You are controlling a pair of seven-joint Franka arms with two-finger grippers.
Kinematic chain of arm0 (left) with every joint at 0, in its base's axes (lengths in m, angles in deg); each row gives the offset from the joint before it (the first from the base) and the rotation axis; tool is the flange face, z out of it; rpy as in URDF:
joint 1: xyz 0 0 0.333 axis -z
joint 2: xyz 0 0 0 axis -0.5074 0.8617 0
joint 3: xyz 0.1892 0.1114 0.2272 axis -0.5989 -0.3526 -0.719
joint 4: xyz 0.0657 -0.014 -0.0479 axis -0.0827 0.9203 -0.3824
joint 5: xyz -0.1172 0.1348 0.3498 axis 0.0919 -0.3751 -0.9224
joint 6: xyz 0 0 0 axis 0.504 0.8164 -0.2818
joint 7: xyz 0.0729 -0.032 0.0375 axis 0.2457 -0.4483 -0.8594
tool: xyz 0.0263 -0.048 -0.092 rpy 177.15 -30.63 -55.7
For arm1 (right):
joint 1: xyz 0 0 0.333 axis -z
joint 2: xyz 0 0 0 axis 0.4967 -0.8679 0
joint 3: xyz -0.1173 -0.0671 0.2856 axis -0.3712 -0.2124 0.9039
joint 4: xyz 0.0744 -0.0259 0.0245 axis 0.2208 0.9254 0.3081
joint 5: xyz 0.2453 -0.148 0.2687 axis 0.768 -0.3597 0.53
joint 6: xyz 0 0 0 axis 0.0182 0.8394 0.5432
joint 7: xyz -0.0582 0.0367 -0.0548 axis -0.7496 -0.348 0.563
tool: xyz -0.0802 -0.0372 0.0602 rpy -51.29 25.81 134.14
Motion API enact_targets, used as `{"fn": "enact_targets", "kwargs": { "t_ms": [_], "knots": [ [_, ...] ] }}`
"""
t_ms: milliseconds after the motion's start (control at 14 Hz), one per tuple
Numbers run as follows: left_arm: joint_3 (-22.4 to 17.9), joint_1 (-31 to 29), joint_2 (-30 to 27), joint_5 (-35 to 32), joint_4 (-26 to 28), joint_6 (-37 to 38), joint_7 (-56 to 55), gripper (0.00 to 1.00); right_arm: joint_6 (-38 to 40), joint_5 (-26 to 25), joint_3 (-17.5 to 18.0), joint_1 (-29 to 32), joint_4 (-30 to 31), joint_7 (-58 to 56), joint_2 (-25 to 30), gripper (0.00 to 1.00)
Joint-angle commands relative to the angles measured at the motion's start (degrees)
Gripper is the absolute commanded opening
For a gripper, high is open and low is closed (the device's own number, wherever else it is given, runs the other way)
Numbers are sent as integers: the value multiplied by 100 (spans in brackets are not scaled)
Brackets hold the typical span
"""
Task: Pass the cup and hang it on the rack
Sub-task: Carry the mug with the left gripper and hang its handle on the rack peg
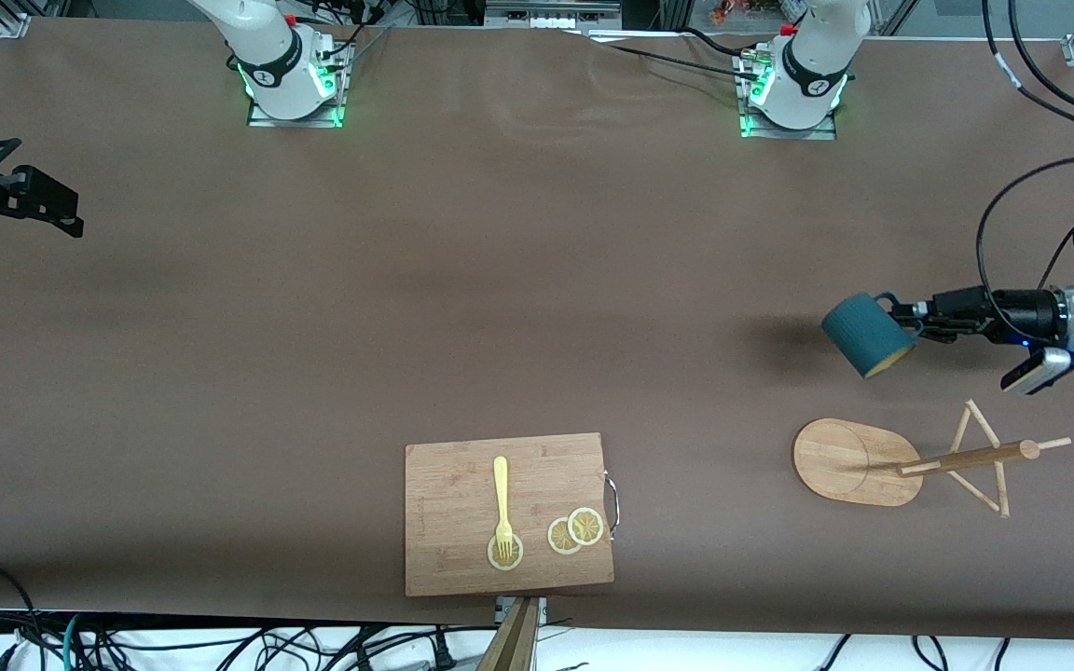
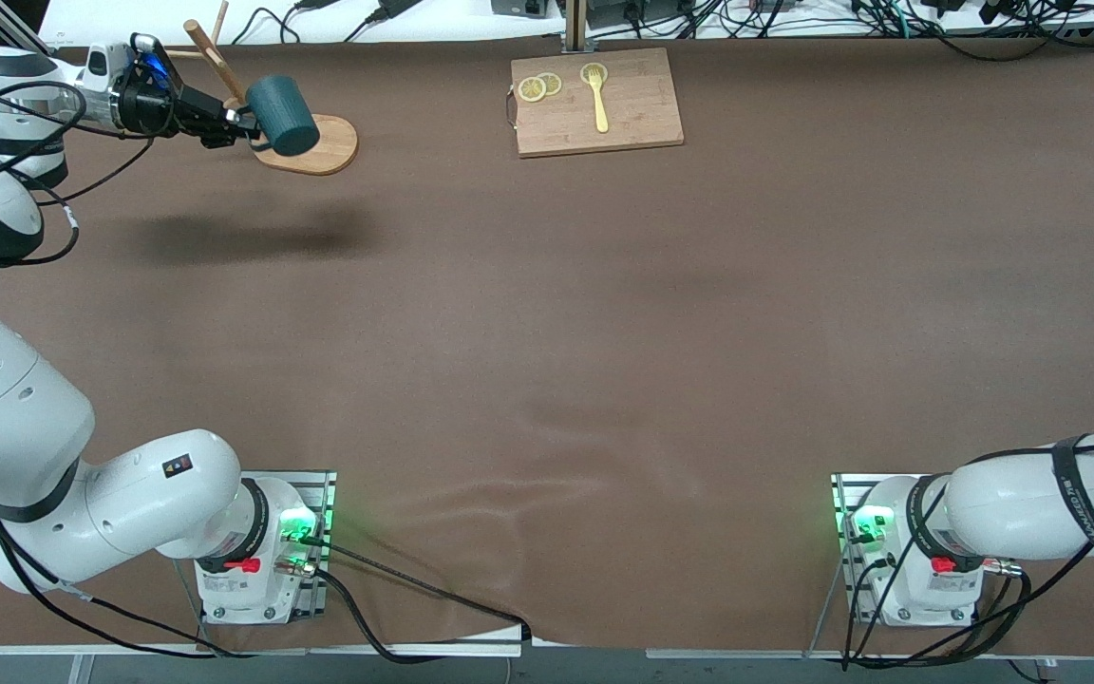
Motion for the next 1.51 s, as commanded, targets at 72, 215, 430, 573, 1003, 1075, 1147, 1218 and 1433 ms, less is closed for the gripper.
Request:
{"fn": "enact_targets", "kwargs": {
  "t_ms": [72,215,430,573,1003,1075,1147,1218,1433],
  "knots": [
    [79,-202,758,724,-734,383,-888,0,11,-34,10,-49,-100,39,-35,100],
    [71,-394,759,708,-734,479,-1178,0,11,-34,10,-41,-100,48,-35,100],
    [71,-649,759,717,-734,752,-1416,0,11,-34,10,-40,-100,56,-35,100],
    [71,-720,759,734,-804,901,-1434,0,11,-34,10,-40,-100,57,-35,100],
    [71,-694,1284,1200,-1496,814,-2075,0,20,-8,10,-40,-100,65,-35,100],
    [71,-694,1486,1209,-1768,814,-2111,0,20,53,10,-40,-100,65,-35,100],
    [71,-703,1636,1296,-1962,814,-2154,0,20,124,1,-40,-100,74,-35,100],
    [71,-729,1768,1419,-2060,814,-2329,0,20,150,1,-40,-100,74,-35,100],
    [71,-756,1875,1665,-2202,814,-2768,0,20,151,1,-40,-100,74,-35,100]
  ]
}}
